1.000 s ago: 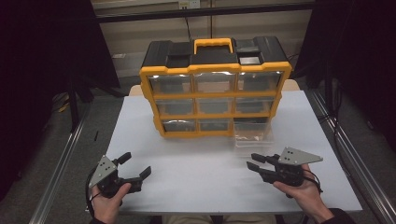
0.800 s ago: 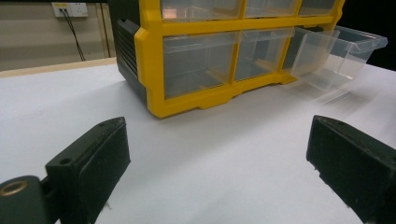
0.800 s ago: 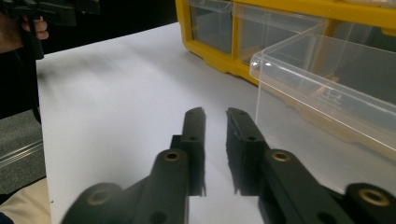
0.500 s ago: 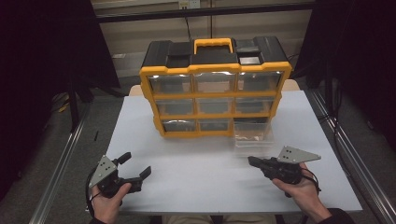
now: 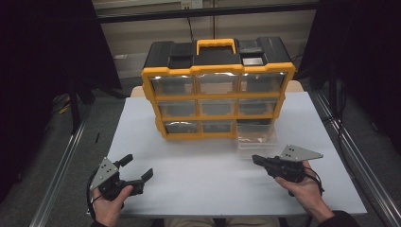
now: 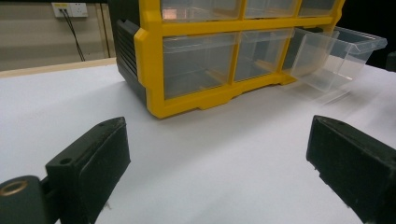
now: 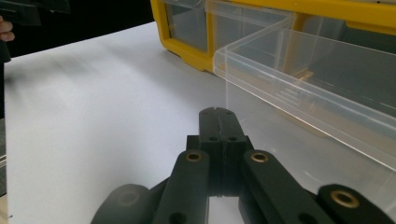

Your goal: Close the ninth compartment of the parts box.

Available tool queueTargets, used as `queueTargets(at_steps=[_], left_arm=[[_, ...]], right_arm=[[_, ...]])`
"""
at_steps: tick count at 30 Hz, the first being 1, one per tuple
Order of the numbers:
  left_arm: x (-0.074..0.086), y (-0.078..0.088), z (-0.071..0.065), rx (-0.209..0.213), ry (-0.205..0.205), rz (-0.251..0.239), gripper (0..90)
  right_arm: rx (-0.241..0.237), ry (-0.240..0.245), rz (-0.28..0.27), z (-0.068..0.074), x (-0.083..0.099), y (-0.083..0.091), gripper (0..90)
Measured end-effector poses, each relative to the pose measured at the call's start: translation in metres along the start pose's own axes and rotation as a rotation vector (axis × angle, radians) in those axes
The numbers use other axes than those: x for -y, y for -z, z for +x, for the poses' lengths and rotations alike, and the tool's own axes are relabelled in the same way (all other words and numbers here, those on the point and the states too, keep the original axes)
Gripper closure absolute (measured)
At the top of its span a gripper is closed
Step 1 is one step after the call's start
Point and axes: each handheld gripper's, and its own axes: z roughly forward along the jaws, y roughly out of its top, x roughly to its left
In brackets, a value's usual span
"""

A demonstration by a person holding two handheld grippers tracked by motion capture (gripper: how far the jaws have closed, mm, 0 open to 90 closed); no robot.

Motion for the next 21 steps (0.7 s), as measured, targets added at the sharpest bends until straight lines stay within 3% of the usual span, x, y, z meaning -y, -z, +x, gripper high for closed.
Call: queueTargets(at_steps=[11, 21], left_arm=[[0.000, 0.000, 0.001, 0.003, -0.004, 0.001, 5.8], [0.000, 0.000, 0.001, 0.002, -0.007, 0.002, 5.8]], right_arm=[[0.016, 0.032, 0.014, -0.005, -0.002, -0.008, 90.0], [0.037, 0.030, 0.022, -0.011, -0.003, -0.015, 90.0]])
